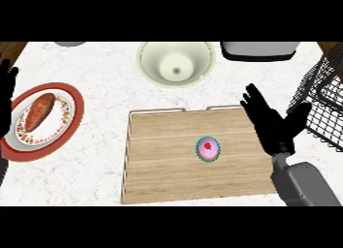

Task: Pick the cupcake from the tray and place it in the tiered basket

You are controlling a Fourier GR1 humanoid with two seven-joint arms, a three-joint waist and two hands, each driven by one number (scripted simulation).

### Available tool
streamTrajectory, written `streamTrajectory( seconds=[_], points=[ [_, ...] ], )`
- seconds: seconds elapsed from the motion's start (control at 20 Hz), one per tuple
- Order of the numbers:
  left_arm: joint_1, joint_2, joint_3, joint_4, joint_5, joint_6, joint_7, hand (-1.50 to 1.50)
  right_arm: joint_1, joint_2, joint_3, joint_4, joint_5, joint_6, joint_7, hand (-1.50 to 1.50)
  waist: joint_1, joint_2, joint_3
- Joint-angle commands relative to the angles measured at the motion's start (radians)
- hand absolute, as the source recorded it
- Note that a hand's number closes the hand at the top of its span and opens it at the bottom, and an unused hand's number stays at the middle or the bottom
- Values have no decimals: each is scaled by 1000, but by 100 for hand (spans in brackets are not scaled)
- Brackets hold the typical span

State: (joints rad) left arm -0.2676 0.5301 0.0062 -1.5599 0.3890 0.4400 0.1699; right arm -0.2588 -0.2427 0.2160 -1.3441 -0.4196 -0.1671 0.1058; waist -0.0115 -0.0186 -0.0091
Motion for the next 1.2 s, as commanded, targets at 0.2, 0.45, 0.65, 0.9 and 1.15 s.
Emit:
streamTrajectory(
  seconds=[0.2,0.45,0.65,0.9,1.15],
  points=[
    [212,-74,-192,70,-98,-36,-20,0,-164,-193,-20,-205,302,-172,-83,150,-6,4,2],
    [305,-132,-260,114,-127,-33,-77,0,-31,-135,-193,-183,369,-560,20,-150,-61,2,4],
    [355,-178,-305,96,-149,-42,-135,0,127,-95,-68,-480,497,-650,23,-150,-23,5,7],
    [318,-224,-323,154,-193,-2,-145,0,216,-258,60,-680,656,-551,376,-150,-29,8,3],
    [340,-215,-318,161,-187,-23,-175,0,260,-395,196,-717,730,-344,606,-150,-21,9,-3]
  ],
)
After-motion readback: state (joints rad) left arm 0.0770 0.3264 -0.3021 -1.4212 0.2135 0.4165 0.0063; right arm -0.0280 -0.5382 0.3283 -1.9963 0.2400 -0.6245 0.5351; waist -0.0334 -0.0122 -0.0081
